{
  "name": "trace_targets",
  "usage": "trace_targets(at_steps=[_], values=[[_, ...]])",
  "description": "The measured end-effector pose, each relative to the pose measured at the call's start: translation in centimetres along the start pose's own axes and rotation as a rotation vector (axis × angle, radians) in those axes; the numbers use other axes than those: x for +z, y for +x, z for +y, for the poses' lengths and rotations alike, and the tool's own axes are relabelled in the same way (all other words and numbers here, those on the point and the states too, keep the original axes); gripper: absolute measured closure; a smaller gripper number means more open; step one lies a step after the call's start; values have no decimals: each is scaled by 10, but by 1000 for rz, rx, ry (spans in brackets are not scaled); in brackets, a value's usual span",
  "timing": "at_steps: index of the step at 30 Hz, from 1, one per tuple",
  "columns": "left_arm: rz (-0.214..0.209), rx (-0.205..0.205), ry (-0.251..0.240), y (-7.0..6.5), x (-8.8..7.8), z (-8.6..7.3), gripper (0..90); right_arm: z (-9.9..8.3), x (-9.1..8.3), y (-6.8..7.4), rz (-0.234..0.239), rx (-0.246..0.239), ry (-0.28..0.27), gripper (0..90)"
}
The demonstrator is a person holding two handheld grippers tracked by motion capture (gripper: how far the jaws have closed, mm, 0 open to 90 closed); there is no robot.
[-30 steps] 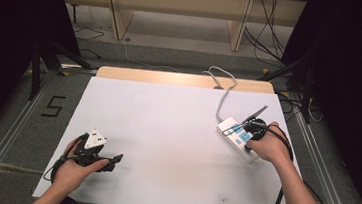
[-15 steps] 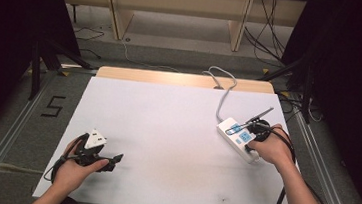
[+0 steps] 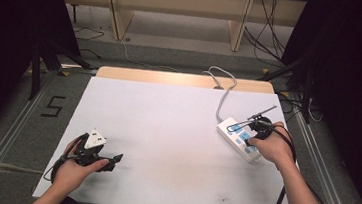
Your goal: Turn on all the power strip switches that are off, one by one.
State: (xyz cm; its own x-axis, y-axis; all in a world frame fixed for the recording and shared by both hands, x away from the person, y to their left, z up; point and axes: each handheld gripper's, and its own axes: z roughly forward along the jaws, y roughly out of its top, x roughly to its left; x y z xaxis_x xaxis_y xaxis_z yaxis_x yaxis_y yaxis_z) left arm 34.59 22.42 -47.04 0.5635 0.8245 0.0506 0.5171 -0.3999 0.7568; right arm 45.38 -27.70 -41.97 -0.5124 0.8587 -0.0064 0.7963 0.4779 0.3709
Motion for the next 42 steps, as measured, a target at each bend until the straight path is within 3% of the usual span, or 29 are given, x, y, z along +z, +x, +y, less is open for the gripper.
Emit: trace_targets(at_steps=[27,42], values=[[0,-2,1,0,0,0,167,-17,-12,10,10,-13,-222,819],[0,-3,0,0,0,0,167,-32,-11,20,29,-14,-300,668]])
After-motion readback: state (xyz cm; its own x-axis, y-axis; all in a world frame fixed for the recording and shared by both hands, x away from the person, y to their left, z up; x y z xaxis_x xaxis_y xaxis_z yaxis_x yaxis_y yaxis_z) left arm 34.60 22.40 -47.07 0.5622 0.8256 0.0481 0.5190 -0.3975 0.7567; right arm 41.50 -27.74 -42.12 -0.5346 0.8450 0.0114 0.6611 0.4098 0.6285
